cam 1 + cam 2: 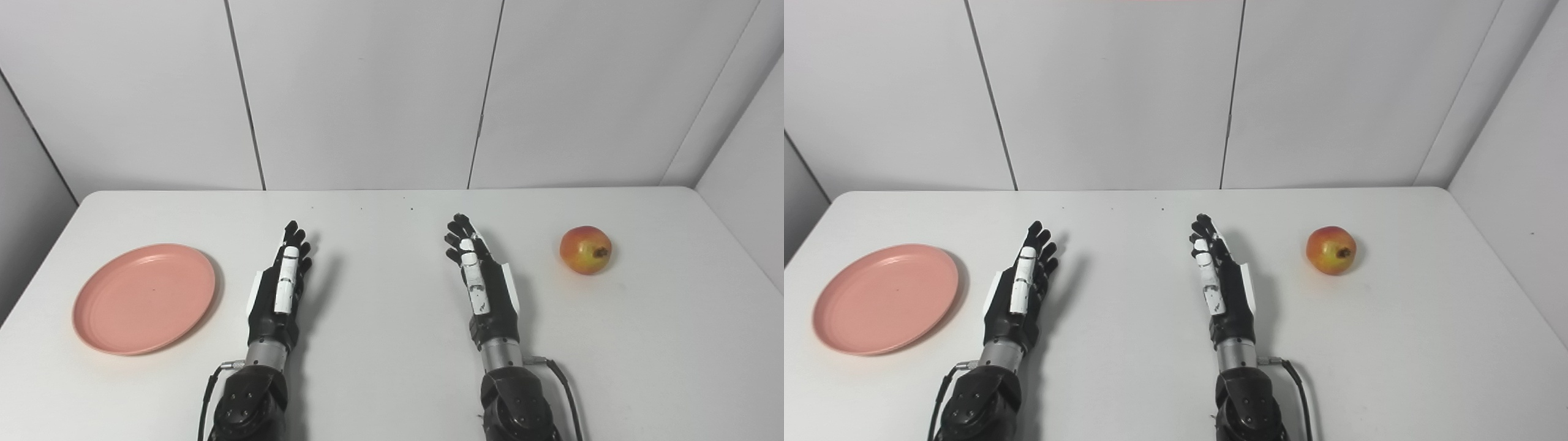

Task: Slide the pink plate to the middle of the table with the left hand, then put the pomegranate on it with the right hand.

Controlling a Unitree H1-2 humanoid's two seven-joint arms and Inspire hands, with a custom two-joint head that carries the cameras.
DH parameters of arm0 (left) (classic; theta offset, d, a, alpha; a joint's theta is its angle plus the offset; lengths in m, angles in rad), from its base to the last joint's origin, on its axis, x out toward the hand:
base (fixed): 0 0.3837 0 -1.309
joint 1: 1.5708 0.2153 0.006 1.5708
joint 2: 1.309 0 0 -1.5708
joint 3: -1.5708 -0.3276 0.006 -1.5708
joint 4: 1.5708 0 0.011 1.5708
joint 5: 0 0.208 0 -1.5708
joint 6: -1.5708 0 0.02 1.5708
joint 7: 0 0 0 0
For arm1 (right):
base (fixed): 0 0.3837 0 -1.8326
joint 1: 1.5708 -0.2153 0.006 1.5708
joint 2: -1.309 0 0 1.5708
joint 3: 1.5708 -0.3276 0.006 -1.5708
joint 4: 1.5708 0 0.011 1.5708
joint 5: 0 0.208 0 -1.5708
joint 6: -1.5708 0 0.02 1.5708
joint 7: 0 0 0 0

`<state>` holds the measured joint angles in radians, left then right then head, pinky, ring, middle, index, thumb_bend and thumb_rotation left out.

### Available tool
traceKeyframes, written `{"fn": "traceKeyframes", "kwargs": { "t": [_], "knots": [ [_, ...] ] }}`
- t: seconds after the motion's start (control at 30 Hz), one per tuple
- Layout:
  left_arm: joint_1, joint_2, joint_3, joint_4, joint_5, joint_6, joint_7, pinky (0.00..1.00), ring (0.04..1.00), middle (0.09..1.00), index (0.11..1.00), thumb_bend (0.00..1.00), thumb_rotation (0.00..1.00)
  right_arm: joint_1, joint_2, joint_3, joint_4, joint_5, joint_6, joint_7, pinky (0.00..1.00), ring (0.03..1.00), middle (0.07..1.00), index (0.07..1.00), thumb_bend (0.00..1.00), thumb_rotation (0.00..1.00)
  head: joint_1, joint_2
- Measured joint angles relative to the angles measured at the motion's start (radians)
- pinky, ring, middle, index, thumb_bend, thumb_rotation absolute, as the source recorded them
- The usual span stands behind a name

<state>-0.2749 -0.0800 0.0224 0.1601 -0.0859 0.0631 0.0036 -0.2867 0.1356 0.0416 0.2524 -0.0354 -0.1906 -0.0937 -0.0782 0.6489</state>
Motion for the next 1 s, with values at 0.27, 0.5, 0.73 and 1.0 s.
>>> {"fn": "traceKeyframes", "kwargs": {
  "t": [0.27, 0.5, 0.73, 1.0],
  "knots": [
    [0.000, 0.000, 0.000, 0.000, 0.000, 0.000, 0.000, 1.00, 0.985, 0.998, 0.989, 0.46, 0.97, 0.000, 0.000, 0.000, 0.000, -0.002, 0.000, 0.000, 0.88, 0.882, 0.886, 0.889, 0.65, 0.95, 0.000, -0.002],
    [0.000, 0.000, 0.000, 0.000, 0.000, 0.000, 0.000, 1.00, 0.984, 0.997, 0.991, 0.45, 0.97, 0.000, 0.000, 0.000, 0.000, -0.002, 0.000, 0.000, 0.88, 0.882, 0.887, 0.887, 0.65, 0.96, 0.000, -0.002],
    [0.000, 0.000, 0.000, 0.000, 0.000, 0.000, 0.000, 1.00, 0.987, 0.998, 0.994, 0.45, 0.97, 0.000, 0.000, 0.000, 0.000, -0.002, 0.000, 0.000, 0.88, 0.884, 0.889, 0.888, 0.64, 0.96, 0.000, -0.002],
    [0.000, 0.000, 0.000, 0.000, 0.000, 0.000, 0.000, 0.99, 0.986, 0.996, 0.992, 0.45, 0.96, 0.000, 0.000, 0.000, 0.000, -0.002, 0.000, 0.000, 0.88, 0.881, 0.886, 0.887, 0.65, 0.96, 0.002, 0.000]
  ]
}}
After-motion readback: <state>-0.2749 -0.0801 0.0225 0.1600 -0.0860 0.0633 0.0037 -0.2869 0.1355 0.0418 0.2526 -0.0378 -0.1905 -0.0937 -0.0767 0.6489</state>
